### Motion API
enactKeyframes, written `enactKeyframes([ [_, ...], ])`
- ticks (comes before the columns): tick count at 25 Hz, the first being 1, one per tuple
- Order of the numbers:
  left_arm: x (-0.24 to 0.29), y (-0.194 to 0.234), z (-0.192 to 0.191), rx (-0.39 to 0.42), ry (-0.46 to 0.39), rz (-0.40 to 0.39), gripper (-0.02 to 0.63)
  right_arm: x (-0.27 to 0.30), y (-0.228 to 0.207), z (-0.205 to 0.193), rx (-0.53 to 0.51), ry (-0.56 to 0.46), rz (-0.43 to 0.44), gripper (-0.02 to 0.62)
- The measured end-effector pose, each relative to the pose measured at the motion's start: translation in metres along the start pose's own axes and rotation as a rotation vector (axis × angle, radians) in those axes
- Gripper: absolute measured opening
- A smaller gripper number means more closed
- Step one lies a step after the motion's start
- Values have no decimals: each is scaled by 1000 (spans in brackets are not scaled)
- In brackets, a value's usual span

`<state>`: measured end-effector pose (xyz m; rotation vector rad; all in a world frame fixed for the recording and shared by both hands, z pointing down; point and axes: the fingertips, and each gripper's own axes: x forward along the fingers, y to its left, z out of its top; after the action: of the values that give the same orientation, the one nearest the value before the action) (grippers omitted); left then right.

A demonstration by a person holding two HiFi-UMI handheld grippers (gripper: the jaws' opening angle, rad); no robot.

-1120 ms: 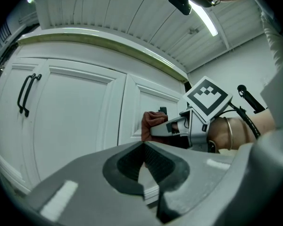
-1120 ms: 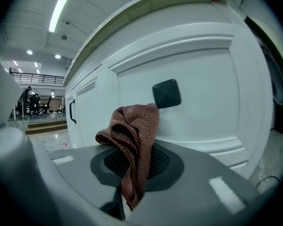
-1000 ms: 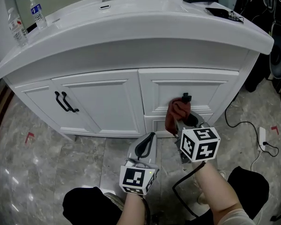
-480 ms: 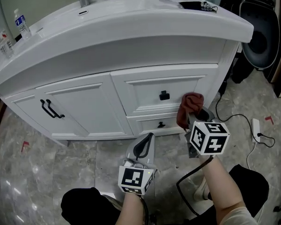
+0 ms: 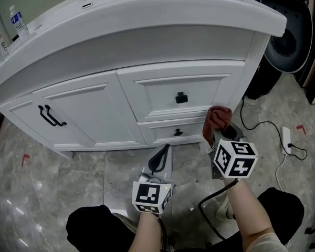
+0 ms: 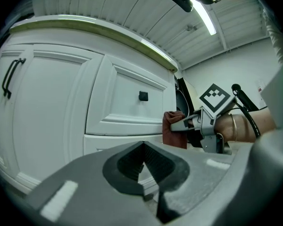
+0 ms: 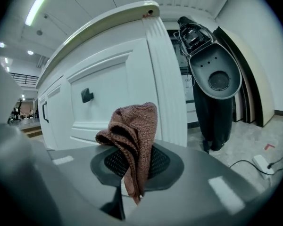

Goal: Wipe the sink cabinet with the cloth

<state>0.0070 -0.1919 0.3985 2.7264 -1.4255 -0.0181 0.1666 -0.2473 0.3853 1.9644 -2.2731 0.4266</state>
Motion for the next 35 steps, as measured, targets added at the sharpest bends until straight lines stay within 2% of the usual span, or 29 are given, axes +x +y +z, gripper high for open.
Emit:
enactKeyframes([
  [5,-15,33,2,-36,-20,68,1,19,60,-31,-42,30,121,80],
  [10,-35,69,-5,-43,-4,144,1,42,127,-53,-69,51,241,81],
  [15,-48,93,-4,-36,-8,160,1,61,187,-71,-76,57,369,81],
  [18,-56,106,-5,-29,-1,181,1,71,210,-81,-83,73,418,80],
  [25,-54,111,-13,-29,15,175,1,83,218,-85,-79,75,433,81],
  [35,-37,87,-15,-34,23,125,1,81,174,-89,-59,114,357,85],
])
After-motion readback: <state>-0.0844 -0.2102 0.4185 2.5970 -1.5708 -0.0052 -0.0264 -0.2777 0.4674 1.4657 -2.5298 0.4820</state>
